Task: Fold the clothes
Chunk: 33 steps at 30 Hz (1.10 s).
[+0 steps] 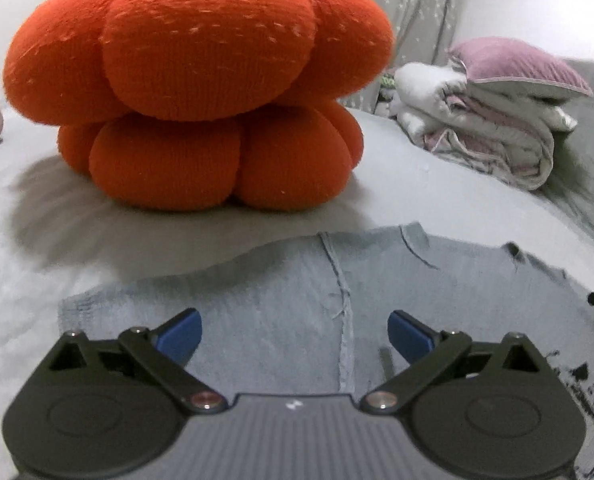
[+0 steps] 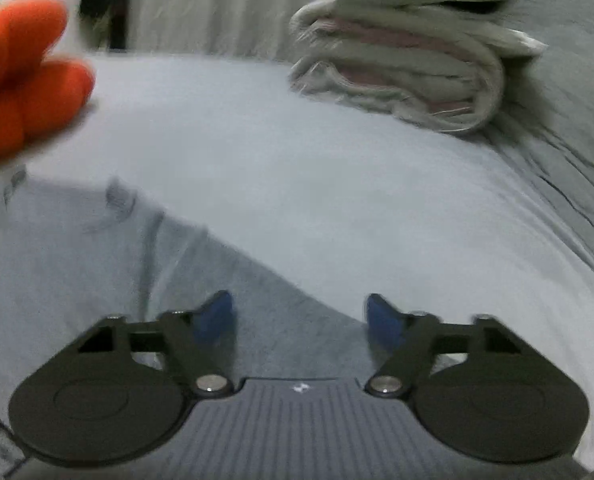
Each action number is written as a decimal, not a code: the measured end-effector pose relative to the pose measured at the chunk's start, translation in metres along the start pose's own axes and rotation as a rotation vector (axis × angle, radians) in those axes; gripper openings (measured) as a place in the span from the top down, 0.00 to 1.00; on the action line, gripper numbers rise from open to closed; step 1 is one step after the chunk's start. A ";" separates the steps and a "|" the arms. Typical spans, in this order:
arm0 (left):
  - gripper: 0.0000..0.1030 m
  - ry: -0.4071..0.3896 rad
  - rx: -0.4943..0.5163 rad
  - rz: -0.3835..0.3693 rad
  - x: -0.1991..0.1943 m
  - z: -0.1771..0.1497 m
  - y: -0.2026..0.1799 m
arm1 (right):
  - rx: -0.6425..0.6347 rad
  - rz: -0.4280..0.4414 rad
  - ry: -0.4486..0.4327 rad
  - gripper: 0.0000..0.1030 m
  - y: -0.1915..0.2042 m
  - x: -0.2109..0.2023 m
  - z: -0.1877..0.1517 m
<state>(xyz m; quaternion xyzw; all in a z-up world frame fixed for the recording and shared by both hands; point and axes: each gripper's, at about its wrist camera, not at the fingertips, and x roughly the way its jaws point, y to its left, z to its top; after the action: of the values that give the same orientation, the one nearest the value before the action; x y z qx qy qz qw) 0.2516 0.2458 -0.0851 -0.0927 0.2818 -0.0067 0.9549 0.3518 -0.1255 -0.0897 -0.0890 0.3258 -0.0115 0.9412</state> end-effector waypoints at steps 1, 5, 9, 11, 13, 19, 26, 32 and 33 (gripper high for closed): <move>0.02 0.002 0.011 0.002 0.000 -0.001 -0.001 | 0.004 0.019 0.000 0.53 0.000 0.001 0.000; 0.02 0.005 0.019 0.005 0.000 -0.002 -0.002 | -0.018 0.025 -0.003 1.00 0.002 0.003 0.003; 0.01 0.007 0.027 0.008 0.001 -0.003 -0.002 | -0.021 -0.086 0.001 1.00 0.001 0.009 0.004; 0.01 0.009 0.031 0.009 0.001 -0.003 -0.002 | -0.030 -0.096 0.006 0.99 0.002 0.013 0.006; 0.01 0.009 0.031 0.009 0.001 -0.003 -0.003 | -0.034 -0.093 0.008 0.88 0.000 0.012 0.009; 0.01 0.009 0.025 0.007 0.000 -0.003 -0.003 | 0.117 -0.112 -0.022 0.41 -0.044 -0.015 0.008; 0.01 0.014 0.034 0.017 0.000 -0.003 -0.006 | 0.349 -0.124 -0.004 0.41 -0.099 -0.041 -0.028; 0.01 0.019 0.040 0.023 0.000 -0.003 -0.006 | 0.454 -0.076 -0.053 0.57 -0.102 -0.036 -0.042; 0.01 0.020 0.041 0.023 0.000 -0.003 -0.006 | 0.461 -0.060 -0.059 0.72 -0.101 -0.035 -0.041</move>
<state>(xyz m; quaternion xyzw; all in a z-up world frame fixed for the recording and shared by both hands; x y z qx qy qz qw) 0.2503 0.2389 -0.0867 -0.0700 0.2920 -0.0024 0.9538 0.3027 -0.2283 -0.0821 0.1181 0.2843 -0.1110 0.9449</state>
